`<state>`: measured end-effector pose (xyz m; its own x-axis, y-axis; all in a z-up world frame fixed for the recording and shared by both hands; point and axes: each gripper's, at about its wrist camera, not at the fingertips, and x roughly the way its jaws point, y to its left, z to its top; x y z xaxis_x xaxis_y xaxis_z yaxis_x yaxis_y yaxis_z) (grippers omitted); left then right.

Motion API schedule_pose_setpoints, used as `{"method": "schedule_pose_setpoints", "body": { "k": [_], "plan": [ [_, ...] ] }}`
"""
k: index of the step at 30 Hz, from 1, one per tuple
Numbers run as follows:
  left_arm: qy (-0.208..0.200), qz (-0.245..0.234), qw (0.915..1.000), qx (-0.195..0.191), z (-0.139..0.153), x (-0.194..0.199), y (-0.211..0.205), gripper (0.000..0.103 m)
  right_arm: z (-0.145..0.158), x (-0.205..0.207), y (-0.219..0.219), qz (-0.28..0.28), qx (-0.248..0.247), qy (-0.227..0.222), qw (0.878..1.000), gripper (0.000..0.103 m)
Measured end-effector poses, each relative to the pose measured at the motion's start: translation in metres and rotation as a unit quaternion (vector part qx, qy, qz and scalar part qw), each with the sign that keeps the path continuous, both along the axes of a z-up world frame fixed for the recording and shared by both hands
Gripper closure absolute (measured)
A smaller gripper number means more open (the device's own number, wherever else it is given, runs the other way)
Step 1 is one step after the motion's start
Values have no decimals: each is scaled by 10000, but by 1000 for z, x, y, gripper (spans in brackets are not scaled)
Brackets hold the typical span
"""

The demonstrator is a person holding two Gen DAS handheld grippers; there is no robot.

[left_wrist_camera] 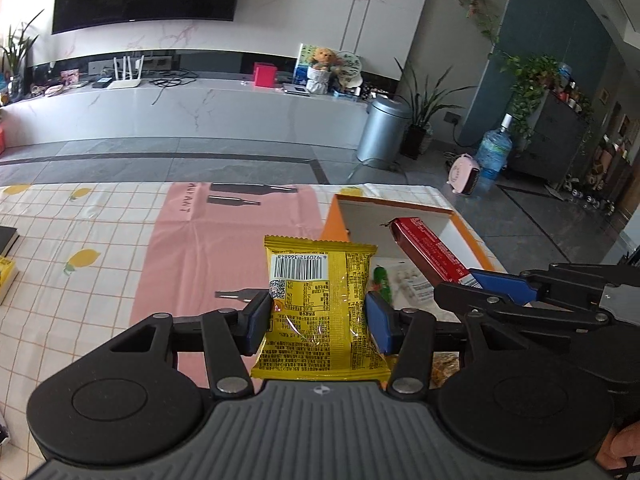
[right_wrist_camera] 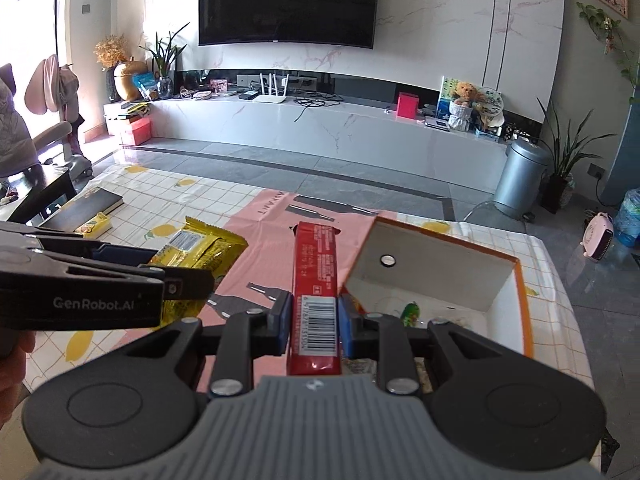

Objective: Organize snacks
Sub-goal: 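Carry the yellow snack and red bar over the orange box and lower them, then open both tools to release the yellow snack and red bar into the box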

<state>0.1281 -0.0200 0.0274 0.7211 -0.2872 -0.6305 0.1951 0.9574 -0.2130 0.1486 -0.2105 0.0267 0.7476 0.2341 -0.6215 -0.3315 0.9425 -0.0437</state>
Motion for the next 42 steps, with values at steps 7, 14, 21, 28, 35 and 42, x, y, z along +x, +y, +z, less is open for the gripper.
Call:
{"method": "schedule_pose_setpoints", "body": {
  "k": [7, 14, 21, 28, 35, 42],
  "plan": [
    [107, -684, 9973, 251, -2, 26, -53, 45, 1, 10, -45, -265, -296, 123, 9991, 82],
    [415, -1395, 9873, 631, -26, 58, -102, 45, -18, 37, -80, -502, -455, 527, 9963, 82],
    [691, -1706, 9771, 1072, -57, 87, -127, 45, -49, 67, -95, -560, -731, 872, 9919, 82],
    [805, -2125, 9599, 1642, -84, 102, -141, 45, -81, 86, -92, -314, -1359, 1035, 9848, 82],
    [738, -2404, 9453, 2079, -97, 107, -156, 45, -103, 98, -86, -68, -1820, 1099, 9771, 82],
    [807, -2553, 9404, 2098, -105, 114, -167, 45, -114, 104, -85, 121, -2057, 1320, 9696, 82]
  ]
}}
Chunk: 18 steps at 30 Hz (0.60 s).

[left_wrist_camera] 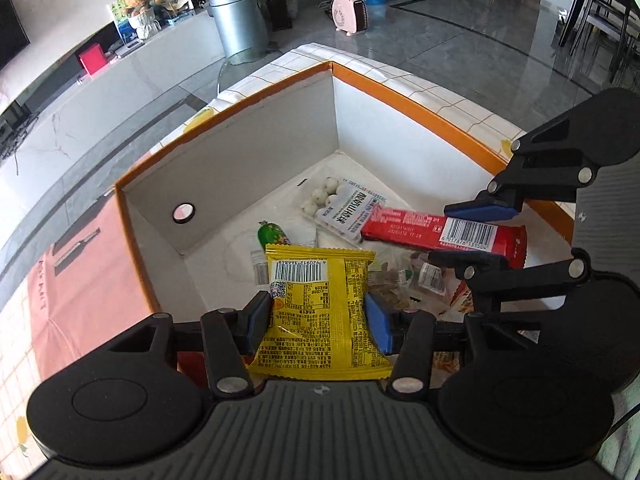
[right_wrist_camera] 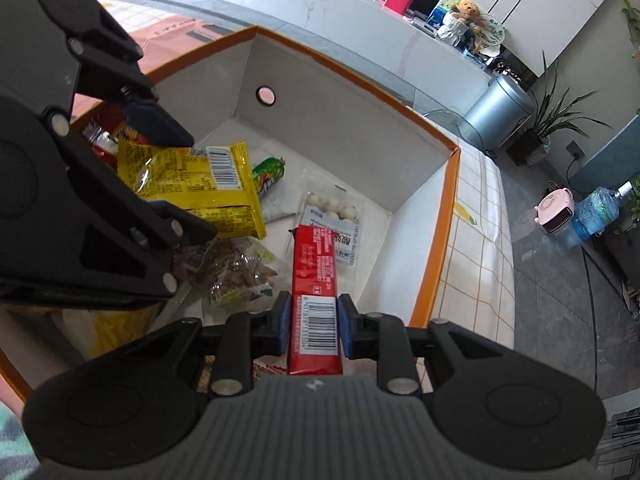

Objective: Organize snacks
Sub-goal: 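Open both tools to release the yellow snack and red bar into the box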

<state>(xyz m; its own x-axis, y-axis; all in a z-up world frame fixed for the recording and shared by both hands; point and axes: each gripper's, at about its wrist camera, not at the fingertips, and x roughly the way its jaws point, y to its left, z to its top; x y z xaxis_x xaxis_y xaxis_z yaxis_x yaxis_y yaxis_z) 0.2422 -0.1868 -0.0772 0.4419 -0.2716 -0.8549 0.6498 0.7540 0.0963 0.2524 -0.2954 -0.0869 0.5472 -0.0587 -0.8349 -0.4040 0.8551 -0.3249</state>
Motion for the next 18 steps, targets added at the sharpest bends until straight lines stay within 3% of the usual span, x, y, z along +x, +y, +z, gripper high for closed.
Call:
{"method": "schedule_pose_setpoints", "body": {
  "k": [12, 14, 18],
  "plan": [
    [326, 49, 9994, -86, -9, 2, -8, 42, -1, 2, -1, 60, -101, 76, 9999, 82],
    [315, 73, 9995, -63, -7, 0, -8, 39, 0, 1, 0, 83, -134, 80, 9998, 78],
    [303, 133, 9994, -67, -2, -2, -7, 34, 4, -3, -1, 101, -198, 47, 9997, 57]
  ]
}}
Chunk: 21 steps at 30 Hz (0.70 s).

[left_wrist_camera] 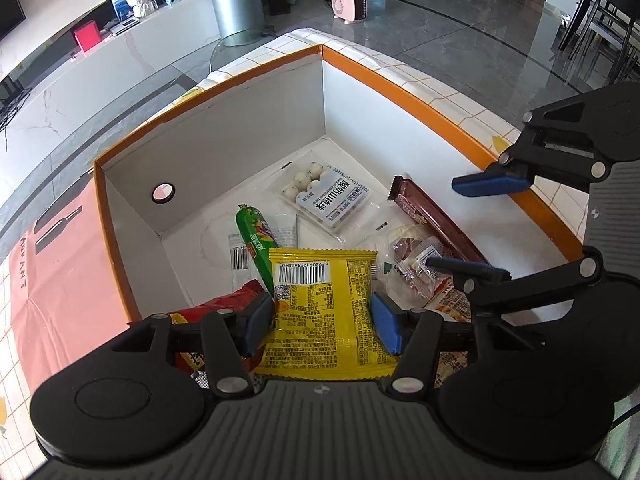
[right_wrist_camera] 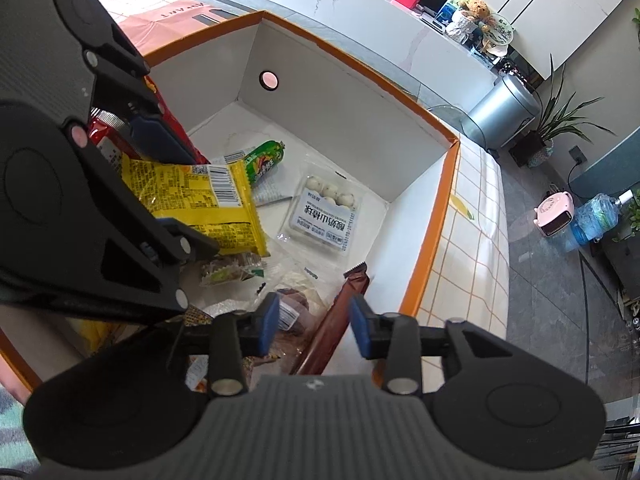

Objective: Organize snacks
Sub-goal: 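Open both tools to release the yellow snack and red bar into the box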

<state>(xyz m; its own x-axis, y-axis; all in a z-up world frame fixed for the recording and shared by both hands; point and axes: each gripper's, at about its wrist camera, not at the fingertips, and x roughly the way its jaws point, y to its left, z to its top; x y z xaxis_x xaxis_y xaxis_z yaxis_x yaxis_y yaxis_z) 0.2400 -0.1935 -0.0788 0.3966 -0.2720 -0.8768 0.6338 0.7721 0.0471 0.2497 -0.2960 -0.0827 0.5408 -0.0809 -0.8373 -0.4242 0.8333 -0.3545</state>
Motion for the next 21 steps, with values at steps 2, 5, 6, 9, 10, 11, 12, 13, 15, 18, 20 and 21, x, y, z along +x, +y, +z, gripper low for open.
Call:
{"method": "schedule_pose_setpoints", "body": {
  "k": [2, 5, 6, 9, 10, 11, 12, 13, 15, 18, 20, 21],
  "plan": [
    [-26, 20, 10000, -73, 6, -2, 2, 28, 4, -2, 0, 10, 21, 11, 10000, 54],
    [-113, 56, 9997, -221, 17, -7, 6, 19, 11, -8, 2, 42, -5, -33, 10000, 43],
    [-167, 71, 9995, -268, 21, -9, 7, 17, 14, -9, 3, 49, -2, -46, 10000, 42],
    [-359, 142, 9985, -387, 34, -17, 11, 15, 24, -16, 6, 86, -9, -127, 9999, 34],
    [-399, 157, 9982, -413, 37, -20, 13, 15, 27, -19, 7, 99, -44, -177, 9998, 31],
    [-443, 167, 9979, -445, 41, -23, 15, 15, 30, -22, 9, 120, -75, -222, 9997, 31],
    [-486, 172, 9976, -471, 45, -26, 17, 15, 33, -26, 11, 145, -105, -261, 9995, 31],
    [-534, 183, 9972, -494, 49, -29, 19, 15, 37, -29, 13, 163, -128, -292, 9994, 31],
    [-650, 212, 9962, -544, 56, -37, 24, 15, 45, -36, 16, 185, -166, -382, 9990, 28],
    [-867, 333, 9934, -673, 69, -51, 33, 15, 56, -48, 20, 130, -125, -508, 9985, 27],
    [-993, 443, 9910, -786, 77, -62, 41, 15, 62, -57, 20, -26, 39, -547, 9985, 27],
    [-1045, 500, 9896, -848, 81, -66, 46, 15, 66, -61, 20, -114, 154, -563, 9982, 24]
  ]
}}
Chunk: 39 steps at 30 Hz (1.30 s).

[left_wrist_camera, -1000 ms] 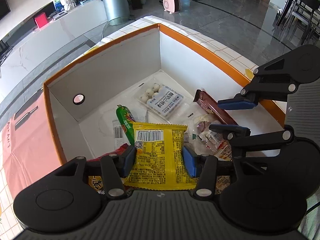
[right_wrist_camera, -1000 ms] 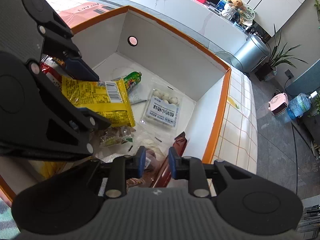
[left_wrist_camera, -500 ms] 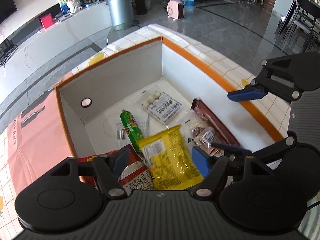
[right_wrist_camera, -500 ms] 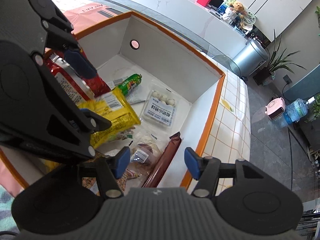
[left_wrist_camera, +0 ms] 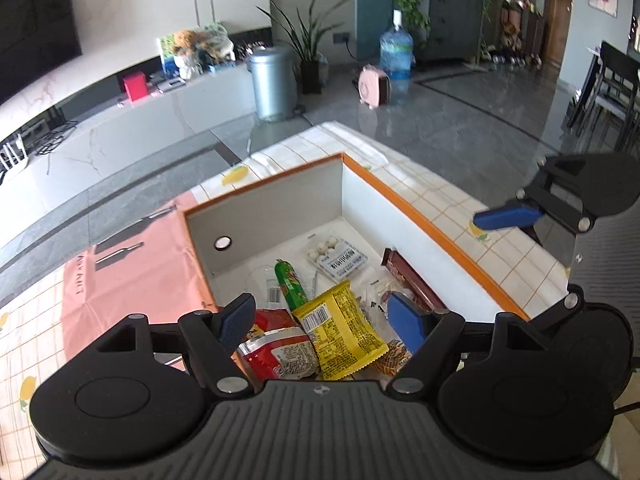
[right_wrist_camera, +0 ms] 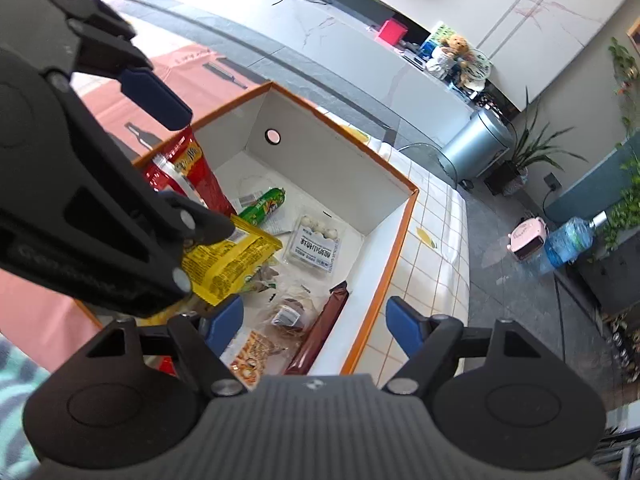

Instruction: Organize snacks

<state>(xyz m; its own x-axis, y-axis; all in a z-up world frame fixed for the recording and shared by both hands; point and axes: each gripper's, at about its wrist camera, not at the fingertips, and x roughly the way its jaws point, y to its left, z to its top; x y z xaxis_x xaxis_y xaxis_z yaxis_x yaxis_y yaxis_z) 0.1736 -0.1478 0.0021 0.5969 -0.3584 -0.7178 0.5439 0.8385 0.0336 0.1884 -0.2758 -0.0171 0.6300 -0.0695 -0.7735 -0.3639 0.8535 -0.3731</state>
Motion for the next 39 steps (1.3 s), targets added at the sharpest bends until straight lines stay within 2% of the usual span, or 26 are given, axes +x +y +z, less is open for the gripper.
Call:
{"method": "schedule_pose_setpoints", "body": {
  "k": [6, 12, 18, 25, 29, 36, 39],
  "plan": [
    [-374, 391, 9981, -299, 20, -31, 27, 15, 17, -35, 0, -496, 875, -268, 9946, 21],
    [-793, 838, 9920, -520, 35, -64, 51, 15, 35, -74, 8, -833, 1723, -718, 9789, 9],
    [-1179, 1297, 9831, -523, 39, -89, 70, 15, 45, -107, 23, -1125, 2152, -1198, 9627, 4],
    [-1351, 1612, 9769, -382, 29, -107, 83, 15, 34, -132, 42, -1335, 2275, -1381, 9546, 4],
    [-1232, 1708, 9773, -216, 20, -116, 90, 15, 22, -138, 49, -1415, 2326, -1280, 9537, 4],
    [-1014, 1859, 9762, -467, 9, -126, 109, 15, 16, -147, 59, -1426, 2287, -1182, 9557, 4],
    [-988, 1881, 9761, -460, 7, -128, 113, 15, 16, -151, 63, -1441, 2226, -1213, 9565, 4]
  ]
}}
